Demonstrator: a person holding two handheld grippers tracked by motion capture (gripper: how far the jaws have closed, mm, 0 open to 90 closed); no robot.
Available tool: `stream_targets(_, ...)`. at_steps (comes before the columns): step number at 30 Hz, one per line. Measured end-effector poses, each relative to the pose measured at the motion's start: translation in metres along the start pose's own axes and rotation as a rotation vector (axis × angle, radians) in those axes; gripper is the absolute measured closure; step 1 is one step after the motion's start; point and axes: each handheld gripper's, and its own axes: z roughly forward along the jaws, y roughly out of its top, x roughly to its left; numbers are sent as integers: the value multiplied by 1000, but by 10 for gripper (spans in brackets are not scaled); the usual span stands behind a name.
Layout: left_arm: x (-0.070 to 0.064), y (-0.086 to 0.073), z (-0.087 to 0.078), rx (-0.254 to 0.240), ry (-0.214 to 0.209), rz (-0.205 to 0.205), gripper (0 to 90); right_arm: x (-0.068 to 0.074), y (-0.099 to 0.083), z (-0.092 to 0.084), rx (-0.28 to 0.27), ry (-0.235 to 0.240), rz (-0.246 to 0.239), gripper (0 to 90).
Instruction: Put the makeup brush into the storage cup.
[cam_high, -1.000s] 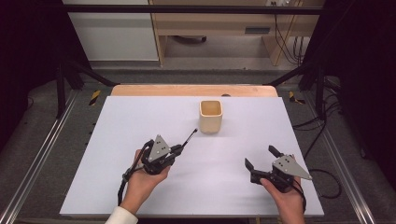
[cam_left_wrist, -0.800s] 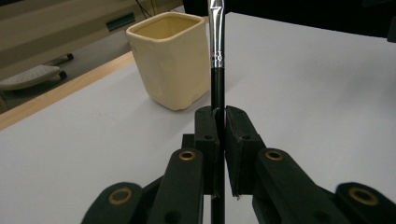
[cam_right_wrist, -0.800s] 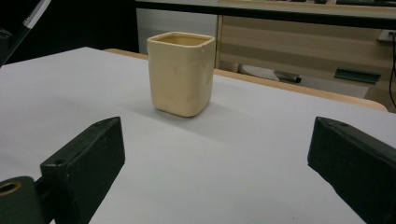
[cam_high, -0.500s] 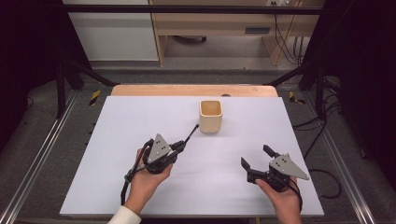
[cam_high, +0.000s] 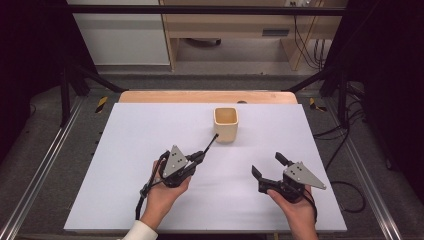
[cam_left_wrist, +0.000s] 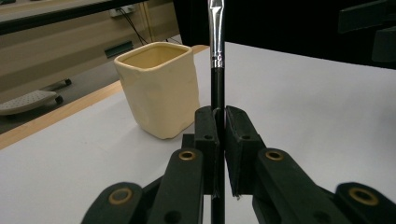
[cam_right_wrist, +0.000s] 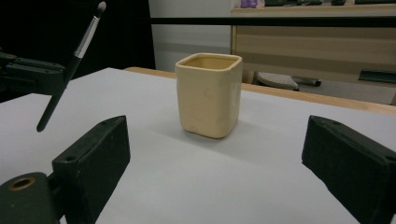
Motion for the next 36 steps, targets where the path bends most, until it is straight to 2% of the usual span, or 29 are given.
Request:
stream_targets(2, 0, 1, 0, 4, -1, 5, 837, 3, 3, 4, 11, 8, -1, 65)
stream_targets(5, 1, 2, 0, -14, 1, 6, 837, 9, 13, 11, 44, 25, -12, 71)
stream_targets(6, 2, 3, -1, -23, 5, -4, 837, 11, 20, 15, 40, 34, -10, 74)
stream_targets(7, 2, 3, -1, -23, 5, -4, 837, 11, 20, 15, 40, 34, -10, 74)
stream_targets(8, 3, 3, -1, -28, 6, -4, 837, 14, 29, 20, 38, 54, -1, 95)
stream_targets(10, 4, 4, -2, -29, 12, 0, 837, 16, 36, 23, 28, 61, -2, 111)
stream_targets(21, 5, 4, 3, -61, 20, -8, 837, 26, 64, 44, -26, 79, 19, 157)
stream_targets(24, 6, 5, 3, -59, 22, 5, 837, 26, 66, 45, -18, 78, 23, 164)
stream_targets(28, 9, 5, 2, -67, 33, -17, 837, 28, 68, 47, -11, 89, 16, 179)
stream_targets(32, 11, 4, 4, -74, 43, -19, 837, 37, 70, 49, -9, 112, -6, 134)
stream_targets(36, 11, 5, 5, -89, 51, -16, 837, 42, 71, 52, -12, 111, 9, 159)
